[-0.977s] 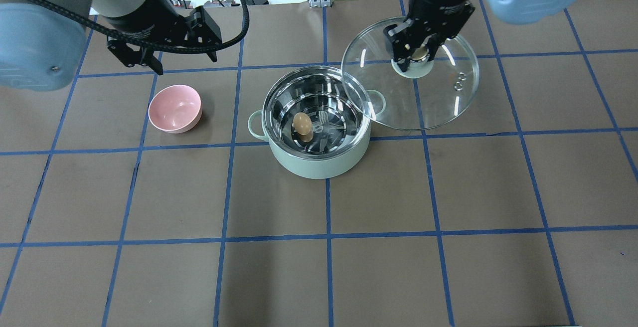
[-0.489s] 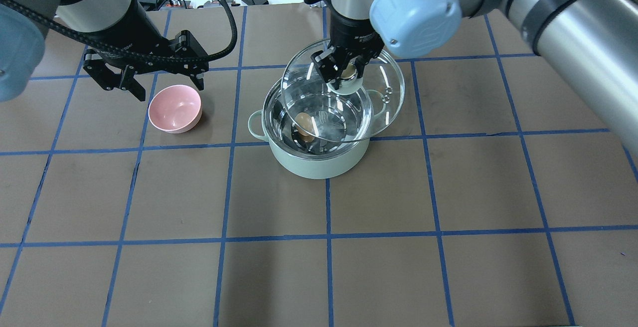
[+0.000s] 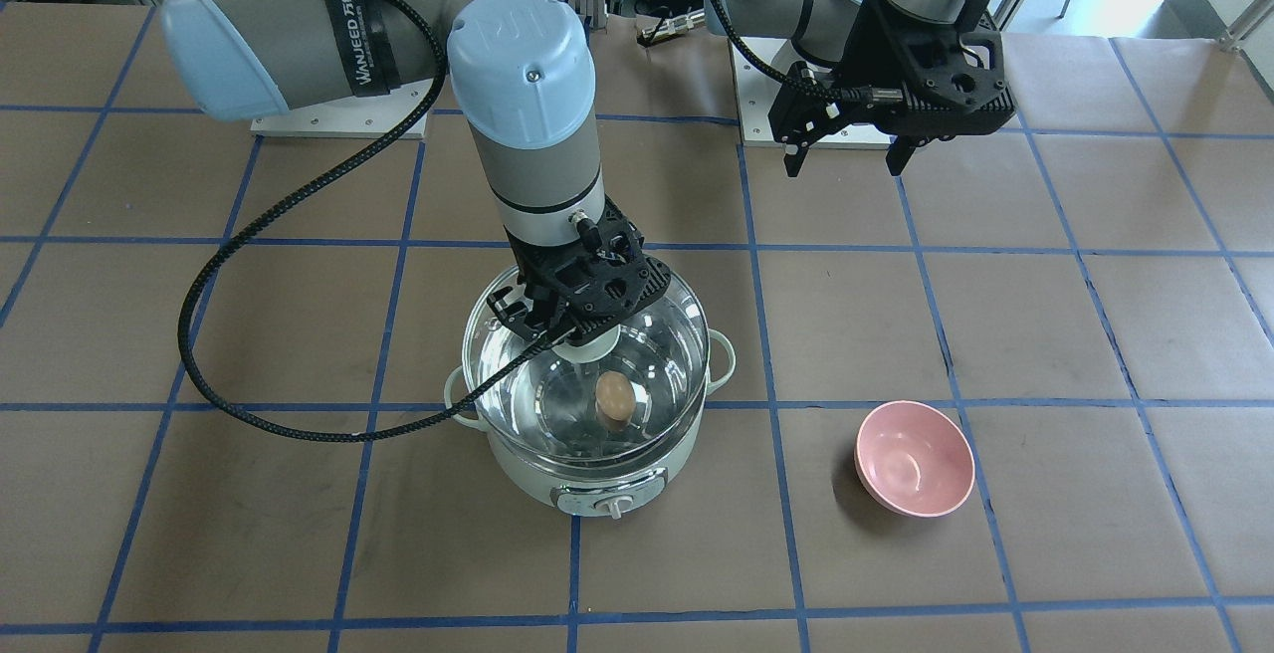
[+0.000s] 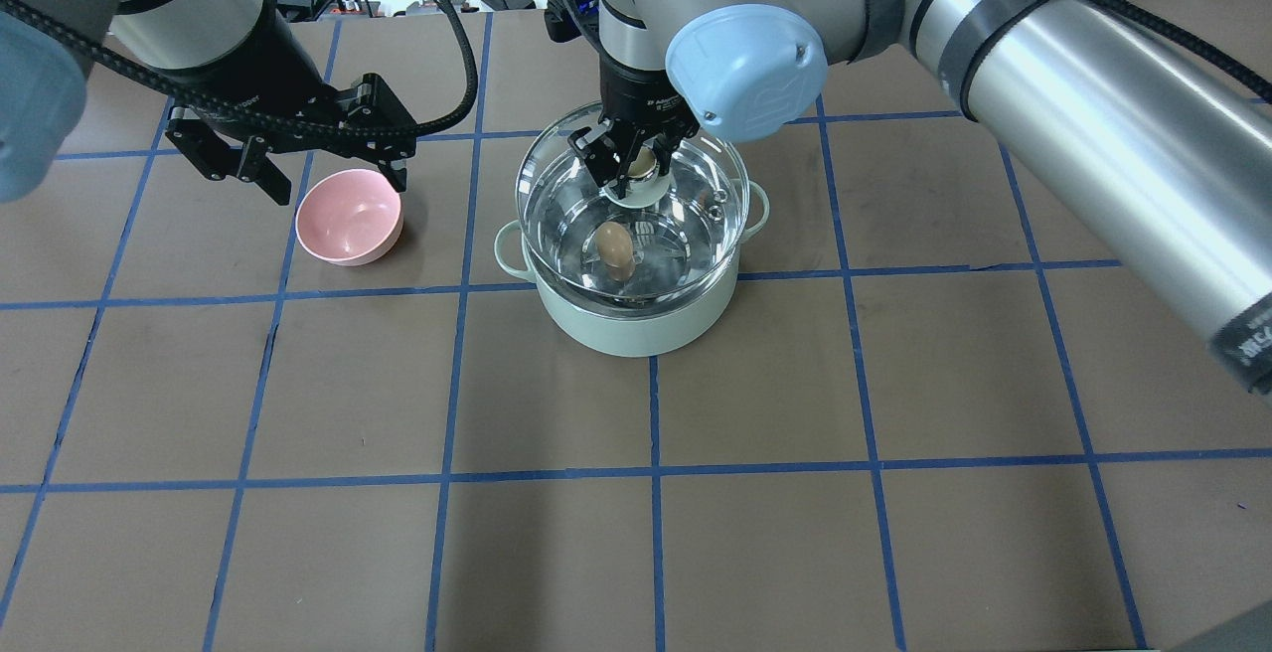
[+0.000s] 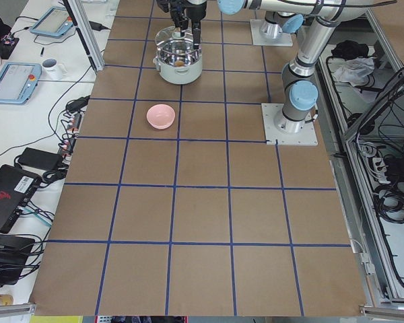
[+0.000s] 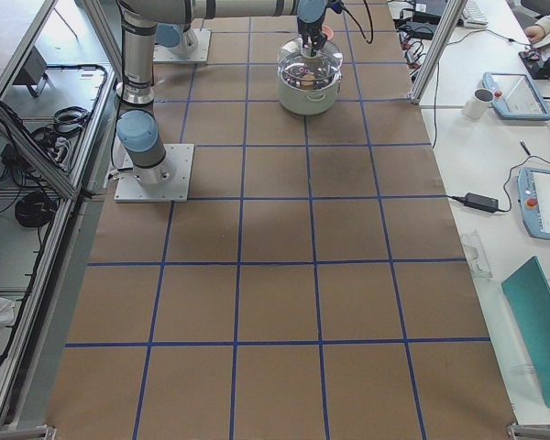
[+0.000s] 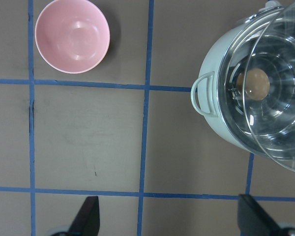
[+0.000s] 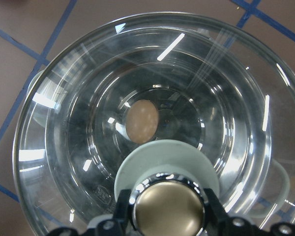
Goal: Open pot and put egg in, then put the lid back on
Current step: 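Carry the glass lid back over the pot with the right gripper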
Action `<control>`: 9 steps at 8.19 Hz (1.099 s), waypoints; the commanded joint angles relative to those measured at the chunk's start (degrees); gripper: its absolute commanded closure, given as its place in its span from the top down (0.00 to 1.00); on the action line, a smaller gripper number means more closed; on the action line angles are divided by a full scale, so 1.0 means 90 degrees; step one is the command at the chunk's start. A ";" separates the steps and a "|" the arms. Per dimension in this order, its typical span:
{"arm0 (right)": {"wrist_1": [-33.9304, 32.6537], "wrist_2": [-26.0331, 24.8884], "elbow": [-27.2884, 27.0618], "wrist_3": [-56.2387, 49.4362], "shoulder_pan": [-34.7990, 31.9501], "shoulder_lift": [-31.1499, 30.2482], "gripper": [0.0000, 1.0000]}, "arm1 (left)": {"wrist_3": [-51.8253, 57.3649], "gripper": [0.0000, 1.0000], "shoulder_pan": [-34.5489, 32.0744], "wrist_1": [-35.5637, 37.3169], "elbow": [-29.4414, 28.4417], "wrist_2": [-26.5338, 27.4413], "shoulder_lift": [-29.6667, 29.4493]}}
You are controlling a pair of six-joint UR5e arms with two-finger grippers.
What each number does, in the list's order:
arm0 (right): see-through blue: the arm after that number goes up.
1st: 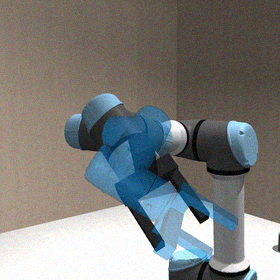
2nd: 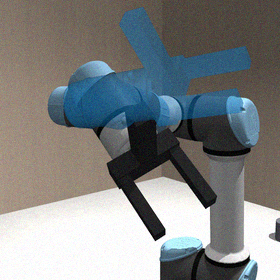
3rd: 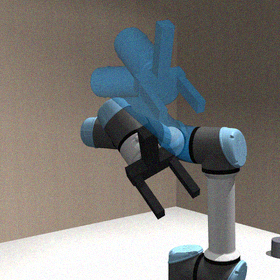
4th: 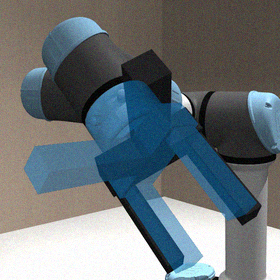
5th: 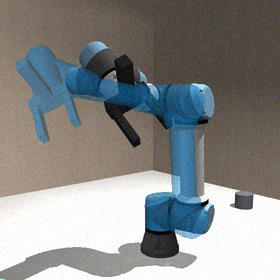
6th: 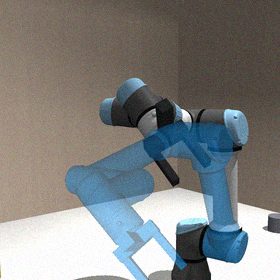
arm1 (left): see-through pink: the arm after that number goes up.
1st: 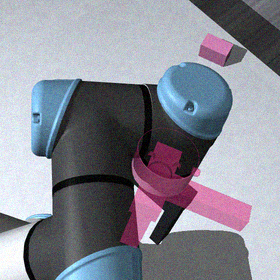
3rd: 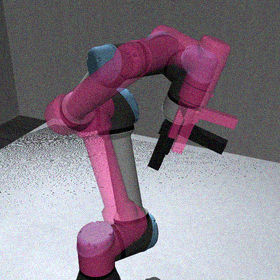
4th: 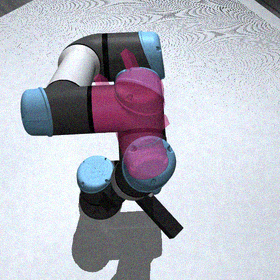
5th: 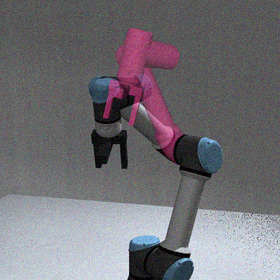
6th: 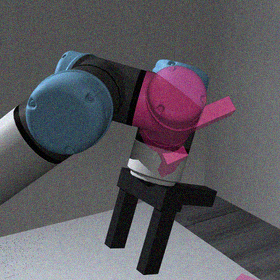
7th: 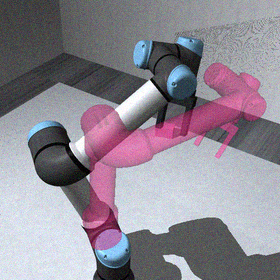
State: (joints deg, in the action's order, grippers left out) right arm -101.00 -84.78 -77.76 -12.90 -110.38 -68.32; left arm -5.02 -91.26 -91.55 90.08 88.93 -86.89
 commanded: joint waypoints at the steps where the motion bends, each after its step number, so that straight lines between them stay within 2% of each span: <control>1: -0.0154 0.0113 0.0017 -0.0061 -0.0030 0.0179 0.00 | 0.0031 1.00 0.0003 0.0007 0.0001 0.0011 -0.0004; 9: -0.0057 0.0093 -0.0090 -0.0052 -0.0030 0.0267 0.00 | 0.0031 1.00 0.0023 0.0046 0.0001 -0.0018 -0.0014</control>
State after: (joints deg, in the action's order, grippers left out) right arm -101.62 -84.03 -78.51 -13.45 -110.65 -66.45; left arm -4.75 -91.09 -91.30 90.09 88.98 -86.97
